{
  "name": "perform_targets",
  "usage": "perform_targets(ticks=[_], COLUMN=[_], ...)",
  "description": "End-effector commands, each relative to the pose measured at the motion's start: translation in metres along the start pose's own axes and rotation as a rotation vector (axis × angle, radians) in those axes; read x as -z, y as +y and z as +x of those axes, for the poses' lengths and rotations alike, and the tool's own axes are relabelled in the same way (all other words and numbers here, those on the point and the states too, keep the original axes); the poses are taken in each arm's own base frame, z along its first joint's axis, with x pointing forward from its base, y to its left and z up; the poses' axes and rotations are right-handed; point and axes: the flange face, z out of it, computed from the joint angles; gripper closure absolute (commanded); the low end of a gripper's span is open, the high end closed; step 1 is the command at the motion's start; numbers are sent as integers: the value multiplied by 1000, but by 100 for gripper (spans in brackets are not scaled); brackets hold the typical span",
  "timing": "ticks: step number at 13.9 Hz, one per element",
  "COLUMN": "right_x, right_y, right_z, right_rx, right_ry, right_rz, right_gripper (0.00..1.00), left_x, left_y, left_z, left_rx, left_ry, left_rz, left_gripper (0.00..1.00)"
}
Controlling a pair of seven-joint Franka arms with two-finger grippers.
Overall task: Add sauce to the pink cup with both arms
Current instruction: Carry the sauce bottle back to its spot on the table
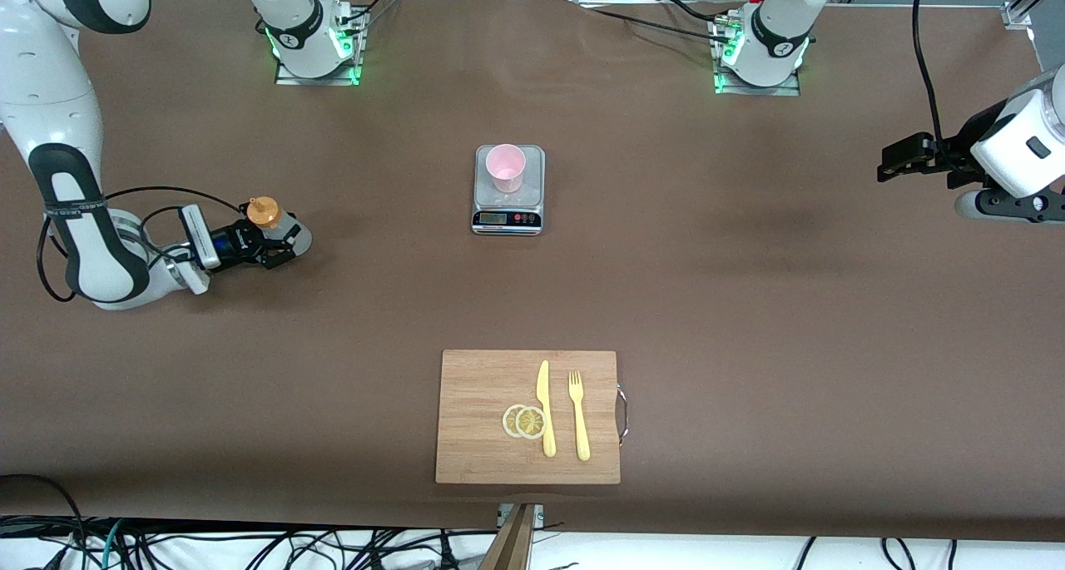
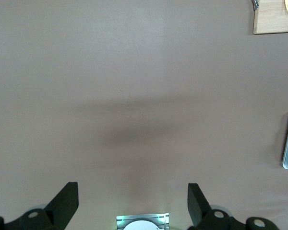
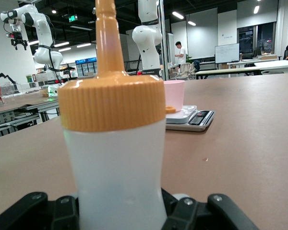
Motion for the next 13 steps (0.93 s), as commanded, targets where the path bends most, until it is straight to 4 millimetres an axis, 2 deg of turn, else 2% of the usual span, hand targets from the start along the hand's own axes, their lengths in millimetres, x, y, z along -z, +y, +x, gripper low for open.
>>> perform_targets(ticks=[1,2,3,7,10,13], right_x=[-1,-2,-1,17,46,87], right_y=[-2,-2,-3,-7,-22,-40], right_z=[-1,-1,-1,6,8,17], right_rx=[18,16,13,-4,-32,-78], right_ry=[42,46,44,-20,-85,-196], right_rz=[-10,-9,-1,54,78,101], right_gripper=[64,27,0,0,0,0], left_x=[7,6,7,6,6,6], left_y=[1,1,1,2,2,2], left_z=[1,2,1,2,2,2], left_rx=[-21,-21,-21,-22,-22,-20], left_ry=[2,0,2,0,0,-4], left_rz=[10,10,10,10,10,11], left_gripper=[0,0,0,0,0,0])
